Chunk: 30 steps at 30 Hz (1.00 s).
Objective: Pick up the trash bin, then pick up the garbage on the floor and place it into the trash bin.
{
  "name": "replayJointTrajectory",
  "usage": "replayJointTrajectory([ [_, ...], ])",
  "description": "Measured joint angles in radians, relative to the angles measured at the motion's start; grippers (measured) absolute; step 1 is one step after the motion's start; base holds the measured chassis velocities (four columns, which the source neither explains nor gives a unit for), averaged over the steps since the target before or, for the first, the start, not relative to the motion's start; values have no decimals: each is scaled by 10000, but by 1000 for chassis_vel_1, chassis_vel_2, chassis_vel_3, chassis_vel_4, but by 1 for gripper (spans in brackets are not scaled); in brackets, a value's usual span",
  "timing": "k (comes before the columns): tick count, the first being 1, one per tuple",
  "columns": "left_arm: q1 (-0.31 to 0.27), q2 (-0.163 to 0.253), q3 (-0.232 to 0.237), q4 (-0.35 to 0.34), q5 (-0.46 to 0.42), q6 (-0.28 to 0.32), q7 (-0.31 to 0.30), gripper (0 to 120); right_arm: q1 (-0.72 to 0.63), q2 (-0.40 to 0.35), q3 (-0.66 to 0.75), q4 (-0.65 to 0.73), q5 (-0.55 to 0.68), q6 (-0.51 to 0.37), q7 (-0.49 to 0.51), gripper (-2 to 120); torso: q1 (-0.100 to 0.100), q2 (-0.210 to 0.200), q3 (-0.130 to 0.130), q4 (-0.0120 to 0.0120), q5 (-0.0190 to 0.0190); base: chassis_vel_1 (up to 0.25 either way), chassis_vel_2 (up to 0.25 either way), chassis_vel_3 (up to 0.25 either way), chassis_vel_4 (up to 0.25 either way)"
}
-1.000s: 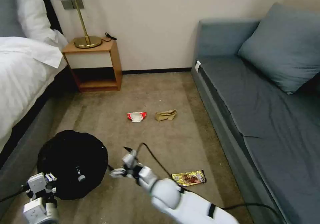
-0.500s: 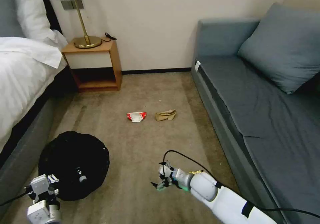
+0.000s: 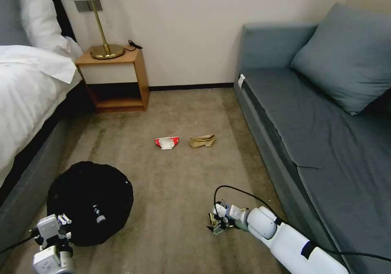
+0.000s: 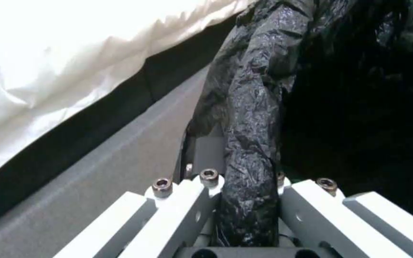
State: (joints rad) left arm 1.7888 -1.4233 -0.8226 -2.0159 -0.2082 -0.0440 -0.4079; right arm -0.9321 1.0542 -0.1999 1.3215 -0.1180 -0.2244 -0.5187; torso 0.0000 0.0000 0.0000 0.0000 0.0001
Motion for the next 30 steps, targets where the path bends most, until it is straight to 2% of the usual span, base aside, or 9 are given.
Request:
replayJointTrajectory([
  [6,-38,45,12,24,-12,0,-2,3,-72,-394,98,6,8,150,-270,100,0,0,0,0,-1,0,0,0,0],
  [12,-58,46,51,70,-11,-1,-2,3,-131,-460,104,-113,-61,267,-398,100,0,0,0,0,-1,0,0,0,0],
  [30,-31,-48,38,129,38,-82,-2,3,483,37,221,-1737,79,598,-654,99,0,0,0,1,-1,0,0,0,0],
])
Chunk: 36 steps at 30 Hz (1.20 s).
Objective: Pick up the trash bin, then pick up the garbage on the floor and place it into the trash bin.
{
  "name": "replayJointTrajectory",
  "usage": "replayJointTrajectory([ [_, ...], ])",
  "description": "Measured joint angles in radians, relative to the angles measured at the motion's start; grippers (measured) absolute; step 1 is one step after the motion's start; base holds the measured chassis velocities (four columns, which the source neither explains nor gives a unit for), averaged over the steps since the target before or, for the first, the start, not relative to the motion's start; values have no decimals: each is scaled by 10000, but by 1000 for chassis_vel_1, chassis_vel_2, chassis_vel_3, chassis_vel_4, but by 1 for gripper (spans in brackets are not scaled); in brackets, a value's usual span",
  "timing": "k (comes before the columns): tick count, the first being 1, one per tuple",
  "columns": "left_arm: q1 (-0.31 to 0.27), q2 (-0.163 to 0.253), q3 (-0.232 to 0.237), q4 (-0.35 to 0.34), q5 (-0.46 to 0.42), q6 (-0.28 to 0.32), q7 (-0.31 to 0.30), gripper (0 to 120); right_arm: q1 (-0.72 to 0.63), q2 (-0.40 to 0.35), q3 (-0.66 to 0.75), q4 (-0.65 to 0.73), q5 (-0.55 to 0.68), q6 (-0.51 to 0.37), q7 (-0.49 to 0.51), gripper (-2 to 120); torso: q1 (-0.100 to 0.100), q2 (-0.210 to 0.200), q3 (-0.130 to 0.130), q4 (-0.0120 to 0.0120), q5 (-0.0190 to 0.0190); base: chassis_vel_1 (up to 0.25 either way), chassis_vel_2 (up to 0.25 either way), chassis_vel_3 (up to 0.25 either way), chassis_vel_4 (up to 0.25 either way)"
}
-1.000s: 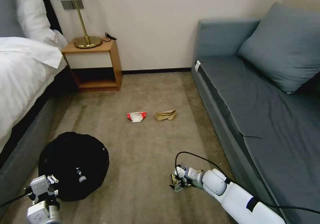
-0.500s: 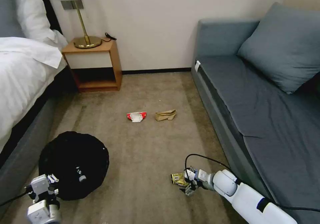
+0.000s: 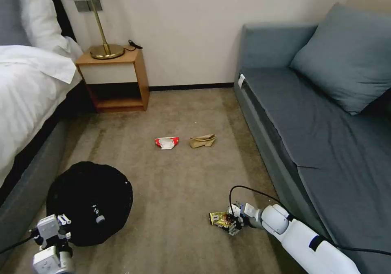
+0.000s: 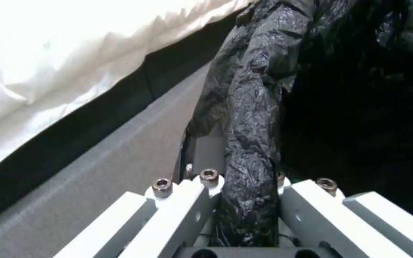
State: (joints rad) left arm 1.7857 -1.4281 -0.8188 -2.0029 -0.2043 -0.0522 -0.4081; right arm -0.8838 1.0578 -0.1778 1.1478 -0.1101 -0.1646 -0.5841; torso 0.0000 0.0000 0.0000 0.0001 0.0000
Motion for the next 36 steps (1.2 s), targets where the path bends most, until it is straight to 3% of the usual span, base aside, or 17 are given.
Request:
replayJointTrajectory([
  [2,-2,-4,2,1,4,0,0,3,8,10,2,-46,-7,17,-13,98,0,0,0,0,0,0,0,0,0],
  [5,-13,-6,2,29,8,-6,0,3,39,58,65,-289,-64,187,-121,82,0,1,-1,-1,-4,0,0,0,0],
  [7,-15,-6,0,35,9,-8,0,3,44,64,71,-310,-65,203,-129,82,-1,1,-1,-2,-5,0,0,0,0],
  [10,-29,-3,-2,65,15,-25,0,3,77,143,126,-487,-78,308,-169,71,-1,2,-2,-3,-5,0,0,0,0],
  [26,-63,-29,13,157,47,-120,2,3,88,207,134,-590,-66,543,-146,70,0,2,-1,-4,-4,0,0,0,0],
  [30,-47,3,13,157,47,-149,2,3,40,141,171,-328,24,496,-12,68,0,-1,3,1,11,0,0,0,0],
  [34,-87,10,16,173,48,-157,3,3,44,-3,149,135,85,456,35,50,1,-2,3,5,8,0,0,0,0],
  [36,-90,2,22,173,48,-157,4,3,37,-16,138,198,89,449,35,46,0,-2,2,4,8,0,0,0,0],
])
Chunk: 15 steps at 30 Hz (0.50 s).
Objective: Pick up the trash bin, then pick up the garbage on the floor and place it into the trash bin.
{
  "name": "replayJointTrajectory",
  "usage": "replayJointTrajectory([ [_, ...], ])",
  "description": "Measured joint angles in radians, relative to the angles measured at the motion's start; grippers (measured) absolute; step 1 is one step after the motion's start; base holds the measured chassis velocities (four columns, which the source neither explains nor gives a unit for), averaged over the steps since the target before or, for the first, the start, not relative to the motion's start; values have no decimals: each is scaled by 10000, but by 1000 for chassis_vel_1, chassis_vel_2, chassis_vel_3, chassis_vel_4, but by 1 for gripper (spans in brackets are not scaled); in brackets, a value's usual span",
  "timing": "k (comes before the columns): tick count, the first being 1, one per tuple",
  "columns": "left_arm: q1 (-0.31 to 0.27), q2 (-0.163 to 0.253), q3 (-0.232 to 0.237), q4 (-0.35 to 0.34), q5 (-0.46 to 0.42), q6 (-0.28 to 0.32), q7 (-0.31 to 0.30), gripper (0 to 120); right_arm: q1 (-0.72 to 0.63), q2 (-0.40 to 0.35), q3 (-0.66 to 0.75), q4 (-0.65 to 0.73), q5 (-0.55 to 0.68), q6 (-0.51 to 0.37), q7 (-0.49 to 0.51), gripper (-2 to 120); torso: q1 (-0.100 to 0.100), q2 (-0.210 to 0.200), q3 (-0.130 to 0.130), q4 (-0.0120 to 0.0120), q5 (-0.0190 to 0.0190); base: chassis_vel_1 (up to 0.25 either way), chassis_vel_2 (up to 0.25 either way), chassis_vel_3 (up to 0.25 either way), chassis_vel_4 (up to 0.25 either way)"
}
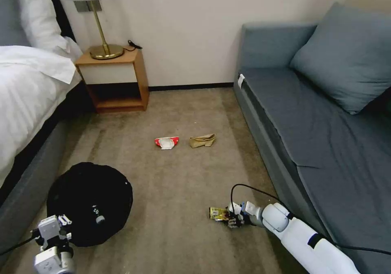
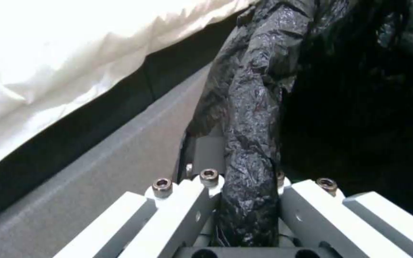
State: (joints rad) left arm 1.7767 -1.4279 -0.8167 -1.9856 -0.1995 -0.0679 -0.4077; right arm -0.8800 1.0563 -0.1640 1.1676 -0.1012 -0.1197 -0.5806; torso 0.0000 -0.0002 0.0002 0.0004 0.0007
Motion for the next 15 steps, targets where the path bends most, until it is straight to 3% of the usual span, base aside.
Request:
replayJointTrajectory([
  [9,37,50,-27,41,-1,-67,2,3,-116,4,15,93,38,34,-35,8,0,0,-2,-3,-7,0,0,0,0],
  [15,30,42,-24,36,-3,-70,2,3,-118,1,33,116,80,60,-56,0,0,0,-2,-4,-7,0,0,0,0],
])
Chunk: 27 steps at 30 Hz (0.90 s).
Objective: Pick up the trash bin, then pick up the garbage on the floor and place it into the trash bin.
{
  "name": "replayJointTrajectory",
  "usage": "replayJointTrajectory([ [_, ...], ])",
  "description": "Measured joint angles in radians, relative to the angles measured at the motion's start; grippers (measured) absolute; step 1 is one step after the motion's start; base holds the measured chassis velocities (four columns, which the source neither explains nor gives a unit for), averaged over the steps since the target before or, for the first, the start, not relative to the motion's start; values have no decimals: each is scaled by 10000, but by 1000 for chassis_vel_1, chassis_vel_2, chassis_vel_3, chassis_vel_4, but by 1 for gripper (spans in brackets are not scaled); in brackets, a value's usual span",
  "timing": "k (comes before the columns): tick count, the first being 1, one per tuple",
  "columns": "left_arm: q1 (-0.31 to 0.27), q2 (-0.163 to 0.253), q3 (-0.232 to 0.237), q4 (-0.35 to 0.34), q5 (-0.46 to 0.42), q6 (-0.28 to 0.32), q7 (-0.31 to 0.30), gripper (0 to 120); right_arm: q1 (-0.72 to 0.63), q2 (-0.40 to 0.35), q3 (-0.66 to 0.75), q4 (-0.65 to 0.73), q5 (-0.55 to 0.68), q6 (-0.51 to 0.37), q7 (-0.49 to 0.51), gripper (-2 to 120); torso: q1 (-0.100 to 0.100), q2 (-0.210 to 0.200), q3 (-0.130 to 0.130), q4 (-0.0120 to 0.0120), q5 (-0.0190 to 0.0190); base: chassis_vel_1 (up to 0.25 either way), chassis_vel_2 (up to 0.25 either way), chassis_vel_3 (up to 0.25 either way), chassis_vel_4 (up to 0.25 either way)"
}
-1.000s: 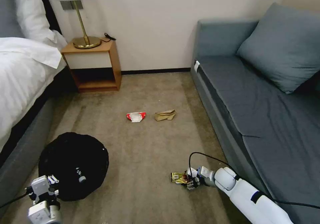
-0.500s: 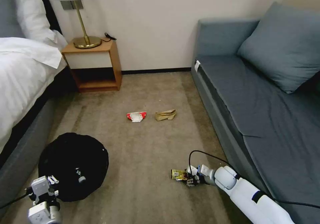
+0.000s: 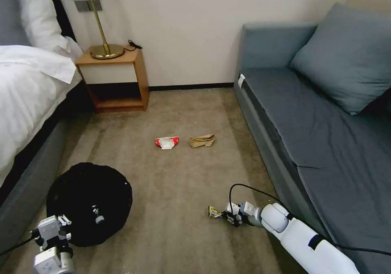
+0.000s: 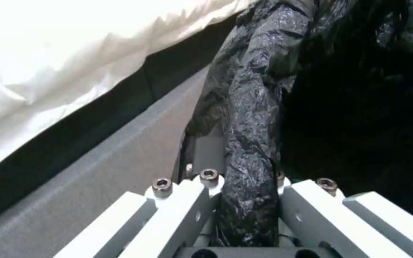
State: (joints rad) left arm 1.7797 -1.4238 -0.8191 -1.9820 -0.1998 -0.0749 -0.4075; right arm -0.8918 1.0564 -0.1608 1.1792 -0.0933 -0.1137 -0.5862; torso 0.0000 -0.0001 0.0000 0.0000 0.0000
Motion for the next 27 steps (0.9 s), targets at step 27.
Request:
replayJointTrajectory([
  [27,47,-449,241,-403,513,-361,531,3,769,693,-781,4944,3975,-580,984,0,0,1,-1,-1,0,0,0,0,0],
])
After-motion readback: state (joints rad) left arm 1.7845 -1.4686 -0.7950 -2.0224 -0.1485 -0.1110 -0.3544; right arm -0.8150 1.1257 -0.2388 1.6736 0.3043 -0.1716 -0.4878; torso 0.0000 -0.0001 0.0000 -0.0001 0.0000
